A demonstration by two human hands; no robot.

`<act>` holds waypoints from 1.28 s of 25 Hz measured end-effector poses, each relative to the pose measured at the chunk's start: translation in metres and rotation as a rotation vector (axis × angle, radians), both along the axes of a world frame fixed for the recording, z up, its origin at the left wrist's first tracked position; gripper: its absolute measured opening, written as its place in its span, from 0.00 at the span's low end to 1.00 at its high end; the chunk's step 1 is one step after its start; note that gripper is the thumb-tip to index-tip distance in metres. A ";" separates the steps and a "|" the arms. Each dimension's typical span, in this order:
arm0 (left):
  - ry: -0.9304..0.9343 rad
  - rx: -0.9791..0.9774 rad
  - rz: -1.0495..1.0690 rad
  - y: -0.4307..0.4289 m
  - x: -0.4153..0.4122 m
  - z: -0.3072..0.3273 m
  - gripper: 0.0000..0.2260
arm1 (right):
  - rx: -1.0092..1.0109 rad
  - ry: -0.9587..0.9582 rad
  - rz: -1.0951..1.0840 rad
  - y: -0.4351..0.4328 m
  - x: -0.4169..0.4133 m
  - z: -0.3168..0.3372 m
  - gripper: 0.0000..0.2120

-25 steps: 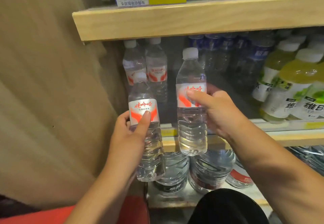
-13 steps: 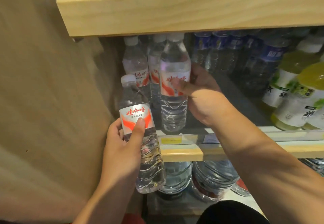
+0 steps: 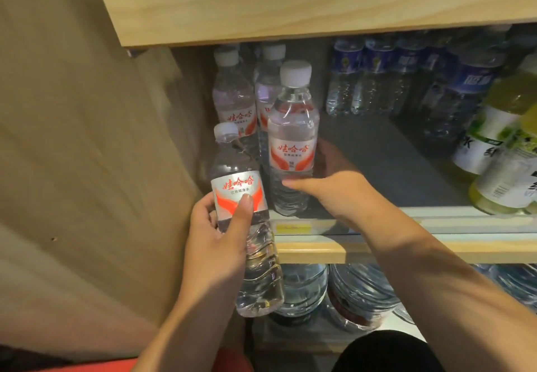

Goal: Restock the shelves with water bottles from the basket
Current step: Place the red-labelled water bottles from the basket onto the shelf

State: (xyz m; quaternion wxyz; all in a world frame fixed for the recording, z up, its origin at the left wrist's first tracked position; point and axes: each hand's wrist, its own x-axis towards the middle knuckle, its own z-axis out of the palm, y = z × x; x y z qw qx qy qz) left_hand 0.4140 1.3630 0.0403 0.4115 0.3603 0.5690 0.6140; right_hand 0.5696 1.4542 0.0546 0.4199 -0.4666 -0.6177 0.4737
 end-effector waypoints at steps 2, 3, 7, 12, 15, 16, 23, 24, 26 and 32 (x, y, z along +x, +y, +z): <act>0.005 -0.007 0.007 -0.001 0.000 0.001 0.26 | 0.030 -0.048 -0.038 0.004 -0.003 0.003 0.27; 0.016 -0.013 0.008 -0.001 0.000 0.002 0.24 | 0.048 -0.063 -0.065 0.006 -0.006 0.005 0.26; 0.072 -0.010 0.027 0.000 -0.001 0.005 0.20 | 0.076 -0.076 -0.114 0.014 -0.015 0.001 0.20; 0.122 0.038 0.059 0.002 0.002 0.011 0.25 | 0.097 -0.108 -0.066 0.019 -0.015 -0.007 0.27; 0.155 0.067 0.054 0.005 0.003 0.018 0.25 | 0.114 -0.164 -0.082 0.021 -0.015 -0.012 0.28; 0.182 0.085 0.050 0.007 0.003 0.020 0.24 | 0.122 -0.168 -0.086 0.022 -0.015 -0.013 0.28; 0.278 0.239 0.041 0.016 0.005 0.036 0.24 | 0.127 -0.177 -0.080 0.020 -0.014 -0.011 0.27; 0.278 0.253 0.047 0.017 0.006 0.037 0.26 | 0.127 -0.183 -0.081 0.021 -0.015 -0.011 0.27; 0.356 0.268 0.063 0.018 0.007 0.039 0.33 | 0.126 -0.205 -0.077 0.021 -0.016 -0.010 0.26; 0.490 0.280 0.095 0.030 0.006 0.032 0.28 | 0.159 -0.222 -0.087 0.027 -0.016 -0.017 0.26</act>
